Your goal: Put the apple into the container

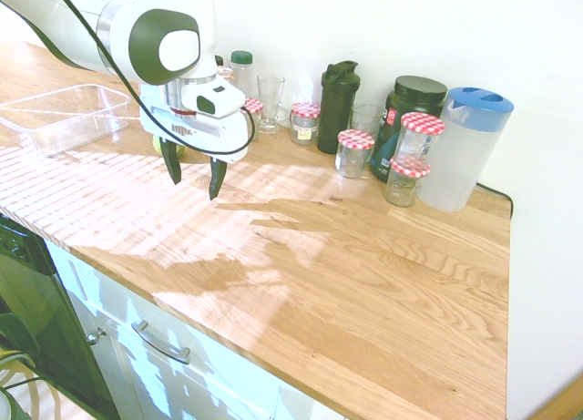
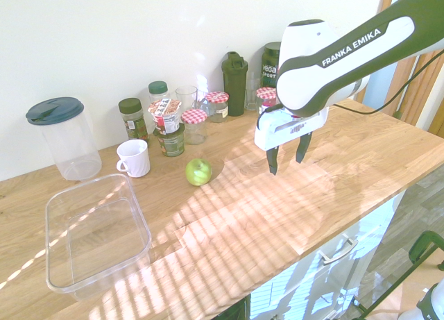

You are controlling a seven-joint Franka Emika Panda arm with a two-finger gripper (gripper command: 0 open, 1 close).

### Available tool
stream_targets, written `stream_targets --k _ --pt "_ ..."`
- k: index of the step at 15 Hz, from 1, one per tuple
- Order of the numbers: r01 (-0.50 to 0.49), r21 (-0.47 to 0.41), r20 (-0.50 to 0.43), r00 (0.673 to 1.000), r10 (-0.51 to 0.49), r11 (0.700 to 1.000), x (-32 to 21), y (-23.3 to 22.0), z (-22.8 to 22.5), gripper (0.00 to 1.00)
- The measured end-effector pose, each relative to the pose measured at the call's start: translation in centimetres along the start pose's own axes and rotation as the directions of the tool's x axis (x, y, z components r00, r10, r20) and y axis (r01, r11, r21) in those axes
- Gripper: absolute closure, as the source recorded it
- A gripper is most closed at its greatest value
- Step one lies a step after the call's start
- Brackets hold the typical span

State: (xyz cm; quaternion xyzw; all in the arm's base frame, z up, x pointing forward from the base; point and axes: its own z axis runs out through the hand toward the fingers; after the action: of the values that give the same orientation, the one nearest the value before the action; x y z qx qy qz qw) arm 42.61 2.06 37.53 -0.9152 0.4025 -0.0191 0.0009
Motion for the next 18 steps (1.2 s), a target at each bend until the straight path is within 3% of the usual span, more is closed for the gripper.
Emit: stream_targets --k 4,8,12,16,17,18 --pt "0.041 0.032 -0.026 0.999 -0.040 0.999 0.2 -1.6 -1.8 0.00" --pt "0.188 0.088 -0.057 0.981 -0.183 0.978 -3.8 -13.0 -6.9 0.00" --pt "0.247 0.026 -0.079 0.967 -0.244 0.969 -7.4 -22.0 -3.1 0.00" --pt "0.249 -0.028 -0.110 0.962 -0.251 0.968 -6.1 -24.3 0.0 0.00" --pt "0.248 -0.039 -0.104 0.962 -0.250 0.968 -5.9 -24.2 0.5 1.00" --pt "0.248 -0.048 -0.098 0.963 -0.252 0.968 -5.8 -24.1 1.1 1.00"
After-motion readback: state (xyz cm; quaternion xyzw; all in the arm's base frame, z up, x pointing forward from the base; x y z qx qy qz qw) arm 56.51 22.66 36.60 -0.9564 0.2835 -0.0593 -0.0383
